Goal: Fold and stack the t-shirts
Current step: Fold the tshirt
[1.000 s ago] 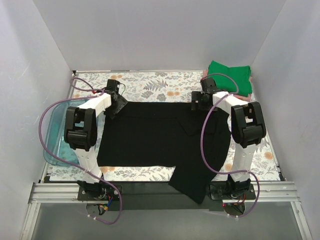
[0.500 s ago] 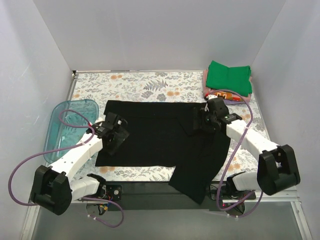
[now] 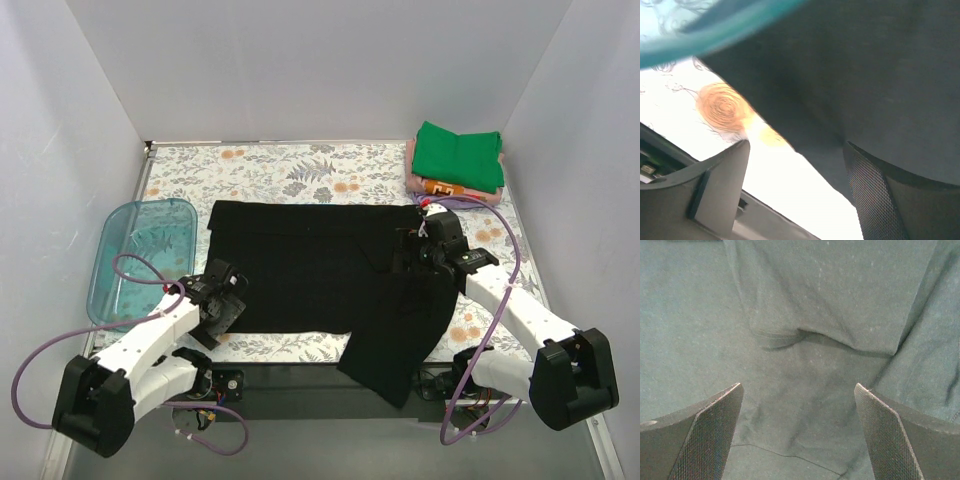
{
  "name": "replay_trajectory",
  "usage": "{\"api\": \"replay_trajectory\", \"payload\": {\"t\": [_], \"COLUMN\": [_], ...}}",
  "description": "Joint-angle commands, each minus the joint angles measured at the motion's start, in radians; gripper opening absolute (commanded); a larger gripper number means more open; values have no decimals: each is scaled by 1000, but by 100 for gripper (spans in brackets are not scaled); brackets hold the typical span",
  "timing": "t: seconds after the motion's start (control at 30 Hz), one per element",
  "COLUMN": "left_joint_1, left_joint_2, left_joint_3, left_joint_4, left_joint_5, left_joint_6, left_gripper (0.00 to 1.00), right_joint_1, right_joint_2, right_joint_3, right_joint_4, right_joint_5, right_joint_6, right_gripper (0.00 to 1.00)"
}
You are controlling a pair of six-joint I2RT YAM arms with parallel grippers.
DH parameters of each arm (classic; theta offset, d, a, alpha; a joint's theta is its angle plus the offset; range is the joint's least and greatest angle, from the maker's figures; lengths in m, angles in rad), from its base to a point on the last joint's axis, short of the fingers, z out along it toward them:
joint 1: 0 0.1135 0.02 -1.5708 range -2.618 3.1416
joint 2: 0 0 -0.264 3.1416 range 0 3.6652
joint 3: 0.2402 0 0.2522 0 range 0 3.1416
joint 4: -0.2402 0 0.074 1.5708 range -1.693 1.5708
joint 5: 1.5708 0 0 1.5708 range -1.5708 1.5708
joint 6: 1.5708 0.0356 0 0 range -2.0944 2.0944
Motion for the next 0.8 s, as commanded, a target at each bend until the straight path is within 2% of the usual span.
{"api": "replay_trajectory", "payload": {"t": [0.0,0.13,0.4,0.7,0.77], "left_joint_1": [-3,-4,-3,-3,-3], "left_joint_2": [52,90,125,205,223], "left_joint_3": [-22,-45,0,30,13], "left_joint_4": [20,88,106,109,103], "left_joint_5": [-48,-64,-146,-152,-135], "left_joint_6": [-300,-332,-388,-444,-452], "left_gripper": [75,74,72,70,67], "right_joint_1": [-1,-1,-1,-1,-1], "right_joint_2": [1,13,13,13,15], "right_joint_3": [-16,-19,-23,-23,-23], "right_joint_4": [28,38,39,39,39], "right_joint_5": [-11,-22,-16,-14,-17], "right_joint_6": [2,-7,-8,-13,-11], "right_gripper": [99,98,98,99,98]}}
